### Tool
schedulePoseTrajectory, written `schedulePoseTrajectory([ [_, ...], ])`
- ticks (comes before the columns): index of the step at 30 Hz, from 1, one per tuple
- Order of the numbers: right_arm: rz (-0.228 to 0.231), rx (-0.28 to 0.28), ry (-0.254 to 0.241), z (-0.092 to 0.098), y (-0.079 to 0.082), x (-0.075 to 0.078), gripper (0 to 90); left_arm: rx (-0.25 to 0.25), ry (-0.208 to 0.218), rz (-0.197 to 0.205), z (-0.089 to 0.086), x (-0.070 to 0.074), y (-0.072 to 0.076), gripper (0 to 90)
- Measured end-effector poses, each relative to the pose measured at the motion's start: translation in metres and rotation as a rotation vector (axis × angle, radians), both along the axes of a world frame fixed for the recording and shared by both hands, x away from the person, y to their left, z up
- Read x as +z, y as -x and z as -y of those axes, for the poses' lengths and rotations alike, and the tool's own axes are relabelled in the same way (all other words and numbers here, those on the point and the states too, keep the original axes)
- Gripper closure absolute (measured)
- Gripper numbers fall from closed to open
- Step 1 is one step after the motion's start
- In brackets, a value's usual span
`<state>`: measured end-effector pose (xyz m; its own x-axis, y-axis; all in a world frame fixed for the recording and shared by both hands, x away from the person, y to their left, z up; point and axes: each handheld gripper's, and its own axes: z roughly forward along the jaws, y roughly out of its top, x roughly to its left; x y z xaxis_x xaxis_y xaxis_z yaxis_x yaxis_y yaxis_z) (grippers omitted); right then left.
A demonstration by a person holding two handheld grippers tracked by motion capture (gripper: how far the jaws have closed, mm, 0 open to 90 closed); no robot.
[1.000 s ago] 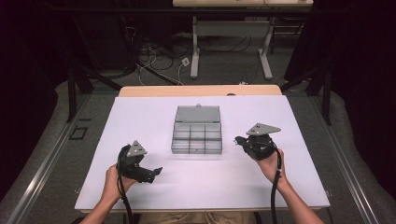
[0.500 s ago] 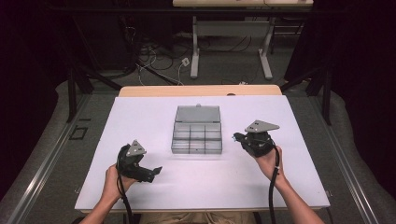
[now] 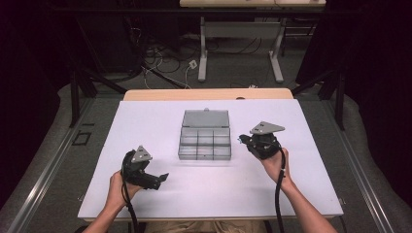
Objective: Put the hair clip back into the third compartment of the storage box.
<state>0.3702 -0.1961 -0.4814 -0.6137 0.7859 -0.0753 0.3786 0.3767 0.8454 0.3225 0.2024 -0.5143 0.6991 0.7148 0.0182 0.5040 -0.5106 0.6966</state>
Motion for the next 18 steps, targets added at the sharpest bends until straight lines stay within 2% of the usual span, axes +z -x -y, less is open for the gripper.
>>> schedulePoseTrajectory([
  [2, 0.005, 0.004, 0.001, -0.001, -0.002, 0.0, 90.0, 0.006, 0.013, 0.003, 0.0, 0.0, 0.0, 0.0],
  [18, 0.012, 0.006, 0.012, -0.013, -0.013, -0.002, 89.9, 0.002, 0.008, 0.002, 0.0, -0.001, -0.001, 0.0],
])
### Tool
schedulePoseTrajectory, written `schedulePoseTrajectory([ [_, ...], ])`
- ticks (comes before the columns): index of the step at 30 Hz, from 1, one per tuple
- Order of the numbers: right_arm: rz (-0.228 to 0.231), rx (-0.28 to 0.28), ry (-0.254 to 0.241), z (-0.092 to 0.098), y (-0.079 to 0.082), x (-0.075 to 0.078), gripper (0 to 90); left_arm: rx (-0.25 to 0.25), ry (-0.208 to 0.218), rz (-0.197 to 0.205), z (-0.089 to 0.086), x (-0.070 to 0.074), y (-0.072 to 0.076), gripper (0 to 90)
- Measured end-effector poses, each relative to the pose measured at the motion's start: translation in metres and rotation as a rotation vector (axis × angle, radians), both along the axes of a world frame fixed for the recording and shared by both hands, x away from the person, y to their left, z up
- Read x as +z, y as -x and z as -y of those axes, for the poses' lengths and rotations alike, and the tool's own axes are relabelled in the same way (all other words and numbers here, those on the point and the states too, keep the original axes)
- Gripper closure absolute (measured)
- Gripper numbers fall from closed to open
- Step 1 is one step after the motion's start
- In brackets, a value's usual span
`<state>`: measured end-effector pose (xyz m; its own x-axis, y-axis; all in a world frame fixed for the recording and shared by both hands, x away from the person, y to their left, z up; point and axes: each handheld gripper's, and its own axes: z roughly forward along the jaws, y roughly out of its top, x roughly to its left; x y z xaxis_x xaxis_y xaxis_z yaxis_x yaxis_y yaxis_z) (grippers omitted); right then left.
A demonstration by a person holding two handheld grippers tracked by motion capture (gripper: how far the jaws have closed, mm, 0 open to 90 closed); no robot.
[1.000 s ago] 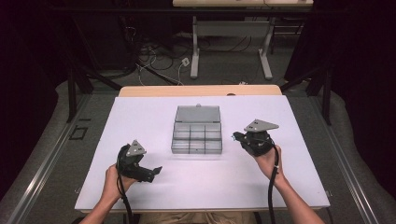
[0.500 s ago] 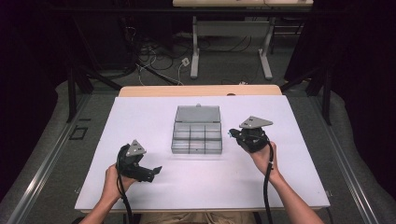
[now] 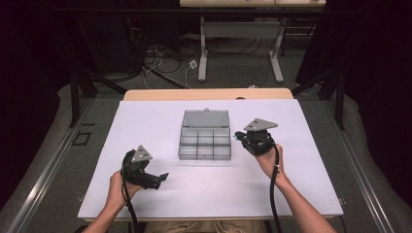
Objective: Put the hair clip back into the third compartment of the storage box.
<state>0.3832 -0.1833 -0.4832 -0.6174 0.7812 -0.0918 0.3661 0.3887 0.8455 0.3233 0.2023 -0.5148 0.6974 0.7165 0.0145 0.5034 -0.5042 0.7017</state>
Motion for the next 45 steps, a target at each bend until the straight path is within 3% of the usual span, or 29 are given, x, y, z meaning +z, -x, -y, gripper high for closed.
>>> schedulePoseTrajectory([
  [12, 0.008, -0.005, 0.0, -0.008, -0.009, -0.001, 90.0, 0.0, 0.0, -0.001, 0.0, 0.0, -0.001, 0.0],
  [20, 0.017, -0.012, 0.0, -0.013, -0.017, -0.003, 90.0, -0.015, -0.009, -0.022, -0.001, 0.001, -0.001, 0.0],
  [24, 0.007, -0.013, 0.002, -0.017, -0.021, -0.005, 90.0, 0.0, 0.008, -0.01, 0.001, -0.001, -0.001, 0.0],
  [45, -0.026, -0.007, 0.0, -0.034, -0.042, -0.014, 90.0, -0.001, 0.002, -0.005, 0.0, -0.001, -0.001, 0.0],
])
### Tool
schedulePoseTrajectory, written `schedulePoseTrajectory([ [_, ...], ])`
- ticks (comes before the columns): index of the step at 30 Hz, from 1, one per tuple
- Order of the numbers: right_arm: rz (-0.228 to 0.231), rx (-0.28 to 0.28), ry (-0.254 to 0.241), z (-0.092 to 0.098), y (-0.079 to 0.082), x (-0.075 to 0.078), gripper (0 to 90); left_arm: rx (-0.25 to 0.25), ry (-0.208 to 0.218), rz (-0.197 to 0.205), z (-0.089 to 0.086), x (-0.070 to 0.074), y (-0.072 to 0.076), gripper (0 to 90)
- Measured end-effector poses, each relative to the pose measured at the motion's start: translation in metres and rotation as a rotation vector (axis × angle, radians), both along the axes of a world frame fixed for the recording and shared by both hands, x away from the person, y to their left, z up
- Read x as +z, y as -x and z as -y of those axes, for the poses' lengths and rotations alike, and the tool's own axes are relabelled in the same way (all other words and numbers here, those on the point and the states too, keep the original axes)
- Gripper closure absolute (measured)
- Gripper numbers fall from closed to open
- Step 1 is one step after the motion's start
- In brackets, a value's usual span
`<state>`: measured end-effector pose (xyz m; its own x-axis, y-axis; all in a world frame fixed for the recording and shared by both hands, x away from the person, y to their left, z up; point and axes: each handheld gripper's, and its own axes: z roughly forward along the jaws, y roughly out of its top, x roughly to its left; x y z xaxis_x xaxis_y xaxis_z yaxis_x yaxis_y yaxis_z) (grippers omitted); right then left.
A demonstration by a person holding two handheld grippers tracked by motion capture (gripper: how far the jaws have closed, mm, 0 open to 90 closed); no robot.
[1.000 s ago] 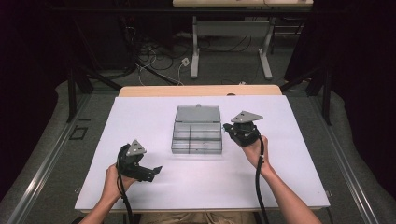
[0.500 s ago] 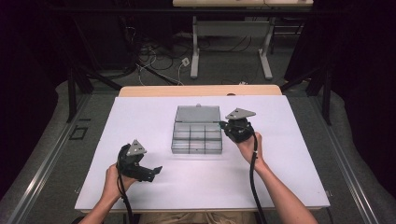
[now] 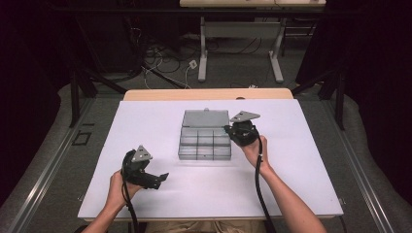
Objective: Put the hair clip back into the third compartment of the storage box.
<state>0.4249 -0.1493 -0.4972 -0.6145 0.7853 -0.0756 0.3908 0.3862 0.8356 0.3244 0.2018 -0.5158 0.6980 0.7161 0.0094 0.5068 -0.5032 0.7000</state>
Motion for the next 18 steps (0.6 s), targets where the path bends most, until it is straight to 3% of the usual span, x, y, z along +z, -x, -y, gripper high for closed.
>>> schedulePoseTrajectory([
  [18, -0.024, 0.007, -0.013, -0.0069, -0.0078, -0.0089, 90.0, -0.013, -0.012, 0.002, 0.0005, 0.0001, -0.0002, 0.0],
])
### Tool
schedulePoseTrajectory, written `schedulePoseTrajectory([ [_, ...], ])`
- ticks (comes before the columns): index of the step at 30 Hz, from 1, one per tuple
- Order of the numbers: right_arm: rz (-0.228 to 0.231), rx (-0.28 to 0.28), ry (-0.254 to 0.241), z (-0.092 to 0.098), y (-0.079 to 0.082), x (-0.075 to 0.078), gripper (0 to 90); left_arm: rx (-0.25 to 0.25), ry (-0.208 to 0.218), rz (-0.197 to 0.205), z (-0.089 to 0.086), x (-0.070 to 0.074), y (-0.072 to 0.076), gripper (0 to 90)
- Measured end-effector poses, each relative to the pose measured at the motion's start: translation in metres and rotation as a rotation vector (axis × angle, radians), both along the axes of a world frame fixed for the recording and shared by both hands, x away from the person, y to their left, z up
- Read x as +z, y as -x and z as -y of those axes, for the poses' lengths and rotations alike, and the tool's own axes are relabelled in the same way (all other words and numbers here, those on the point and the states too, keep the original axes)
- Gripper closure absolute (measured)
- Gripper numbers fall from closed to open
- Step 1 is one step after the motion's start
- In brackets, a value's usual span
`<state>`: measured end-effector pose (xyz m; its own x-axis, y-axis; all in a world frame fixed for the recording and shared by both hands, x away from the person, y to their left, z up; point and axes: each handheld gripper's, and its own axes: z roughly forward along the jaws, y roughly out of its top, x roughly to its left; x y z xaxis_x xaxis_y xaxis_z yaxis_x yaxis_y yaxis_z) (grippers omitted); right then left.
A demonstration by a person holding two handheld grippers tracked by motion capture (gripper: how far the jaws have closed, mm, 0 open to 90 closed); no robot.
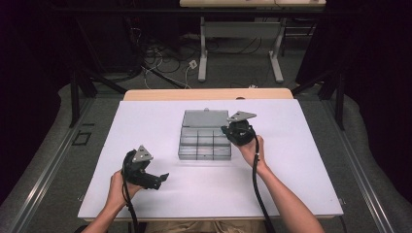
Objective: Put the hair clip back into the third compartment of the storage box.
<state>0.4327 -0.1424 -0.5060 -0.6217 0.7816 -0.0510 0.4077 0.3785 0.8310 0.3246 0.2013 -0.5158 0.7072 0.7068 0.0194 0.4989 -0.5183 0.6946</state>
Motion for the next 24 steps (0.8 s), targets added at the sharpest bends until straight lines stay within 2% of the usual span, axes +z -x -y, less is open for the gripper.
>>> schedulePoseTrajectory([
  [3, -0.004, 0.008, -0.002, -0.001, -0.001, -0.002, 90.0, 0.002, 0.002, 0.001, 0.0, 0.0, 0.0, 0.0],
  [5, -0.009, 0.006, -0.001, -0.001, -0.001, -0.004, 90.0, -0.007, -0.007, -0.013, 0.0, 0.001, 0.0, 0.0],
  [9, -0.017, 0.009, -0.004, -0.003, -0.001, -0.005, 90.0, 0.0, 0.003, 0.0, 0.001, 0.0, 0.0, 0.0],
  [10, -0.021, 0.011, -0.007, -0.003, -0.001, -0.006, 89.9, -0.007, -0.006, -0.014, 0.0, 0.001, -0.001, 0.0],
  [11, -0.027, 0.013, 0.002, -0.003, -0.001, -0.006, 89.9, 0.002, 0.003, 0.0, 0.001, -0.001, -0.001, 0.0],
  [13, -0.023, 0.011, -0.01, -0.005, -0.001, -0.008, 89.9, 0.003, 0.006, -0.001, 0.001, -0.001, -0.001, 0.0],
  [14, -0.04, 0.016, 0.01, -0.005, -0.001, -0.008, 90.0, 0.002, 0.003, 0.001, 0.001, -0.001, -0.001, 0.0],
  [15, -0.029, 0.017, -0.002, -0.006, -0.001, -0.009, 89.9, 0.002, 0.002, 0.001, 0.002, -0.001, -0.001, 0.0],
  [19, -0.033, 0.02, 0.004, -0.008, -0.001, -0.011, 89.9, 0.002, 0.002, -0.002, 0.002, -0.001, 0.0, 0.0],
  [22, -0.049, 0.023, 0.006, -0.008, -0.002, -0.012, 89.9, -0.003, -0.007, -0.002, 0.001, -0.001, -0.001, 0.0],
  [23, -0.039, 0.021, 0.008, -0.008, -0.002, -0.013, 89.9, -0.002, -0.005, -0.002, 0.002, -0.001, -0.001, 0.0],
  [24, -0.053, 0.022, 0.01, -0.009, -0.003, -0.014, 89.8, -0.001, -0.003, -0.008, 0.002, -0.001, -0.001, 0.0],
])
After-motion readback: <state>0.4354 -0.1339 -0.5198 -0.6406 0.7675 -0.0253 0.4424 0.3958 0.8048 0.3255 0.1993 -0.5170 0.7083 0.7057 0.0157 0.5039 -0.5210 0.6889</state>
